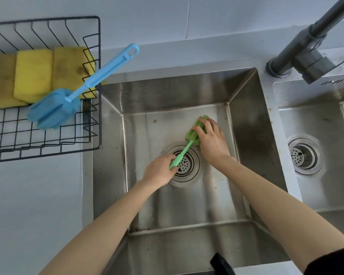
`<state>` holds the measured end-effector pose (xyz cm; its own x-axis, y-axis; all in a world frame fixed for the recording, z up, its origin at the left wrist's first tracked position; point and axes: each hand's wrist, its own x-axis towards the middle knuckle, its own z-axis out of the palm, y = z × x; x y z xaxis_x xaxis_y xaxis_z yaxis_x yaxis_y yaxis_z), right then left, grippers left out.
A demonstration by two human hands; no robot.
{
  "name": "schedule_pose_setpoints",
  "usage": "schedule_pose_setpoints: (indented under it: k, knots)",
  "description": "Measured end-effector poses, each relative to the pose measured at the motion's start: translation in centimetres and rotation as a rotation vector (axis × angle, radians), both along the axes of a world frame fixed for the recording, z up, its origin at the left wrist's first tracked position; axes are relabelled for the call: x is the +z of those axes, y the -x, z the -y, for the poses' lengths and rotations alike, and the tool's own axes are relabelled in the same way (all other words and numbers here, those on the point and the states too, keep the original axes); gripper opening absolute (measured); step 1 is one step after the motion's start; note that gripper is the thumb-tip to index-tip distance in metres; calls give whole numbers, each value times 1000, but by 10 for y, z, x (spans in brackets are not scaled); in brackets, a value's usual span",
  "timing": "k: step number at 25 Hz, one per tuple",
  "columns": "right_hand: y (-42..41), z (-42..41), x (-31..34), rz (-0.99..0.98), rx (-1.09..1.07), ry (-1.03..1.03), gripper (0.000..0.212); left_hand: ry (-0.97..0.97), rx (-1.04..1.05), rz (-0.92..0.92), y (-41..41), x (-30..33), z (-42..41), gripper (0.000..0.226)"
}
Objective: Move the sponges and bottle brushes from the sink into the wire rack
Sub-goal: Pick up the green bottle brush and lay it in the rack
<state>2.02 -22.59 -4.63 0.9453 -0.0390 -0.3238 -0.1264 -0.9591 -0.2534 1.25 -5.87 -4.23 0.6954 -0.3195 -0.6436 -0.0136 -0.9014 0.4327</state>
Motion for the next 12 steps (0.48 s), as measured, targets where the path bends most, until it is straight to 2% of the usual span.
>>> schedule_pose_setpoints:
  k: [5,12]
  knots:
    - [13,4,23,-36,-60,29,44,112,50,81,-1,28,-8,30]
    - [28,3,66,32,-40,57,41,124,16,174,7,76,-20,29]
